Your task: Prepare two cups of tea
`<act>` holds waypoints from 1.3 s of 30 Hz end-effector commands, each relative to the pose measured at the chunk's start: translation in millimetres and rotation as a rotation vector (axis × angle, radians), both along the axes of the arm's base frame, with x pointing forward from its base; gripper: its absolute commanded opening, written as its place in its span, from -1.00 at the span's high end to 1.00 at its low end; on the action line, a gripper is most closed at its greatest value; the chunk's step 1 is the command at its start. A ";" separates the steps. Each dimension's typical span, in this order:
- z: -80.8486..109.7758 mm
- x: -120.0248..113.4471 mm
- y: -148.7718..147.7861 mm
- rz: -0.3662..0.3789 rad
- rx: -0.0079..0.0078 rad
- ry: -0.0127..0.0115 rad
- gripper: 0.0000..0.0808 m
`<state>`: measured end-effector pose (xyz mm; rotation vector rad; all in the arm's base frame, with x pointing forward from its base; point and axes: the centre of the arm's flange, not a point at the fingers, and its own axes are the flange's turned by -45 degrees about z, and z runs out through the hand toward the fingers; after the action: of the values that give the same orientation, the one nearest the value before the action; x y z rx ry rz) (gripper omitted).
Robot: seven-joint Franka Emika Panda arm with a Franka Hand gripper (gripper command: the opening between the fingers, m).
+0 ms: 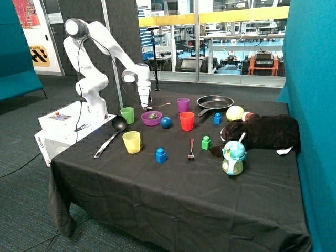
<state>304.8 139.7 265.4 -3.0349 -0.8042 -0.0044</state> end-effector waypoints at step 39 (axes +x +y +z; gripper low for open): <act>43.6 36.2 -11.9 0.011 -0.0026 0.0022 1.00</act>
<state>318.1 129.2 275.1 -3.0361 -0.7917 -0.0142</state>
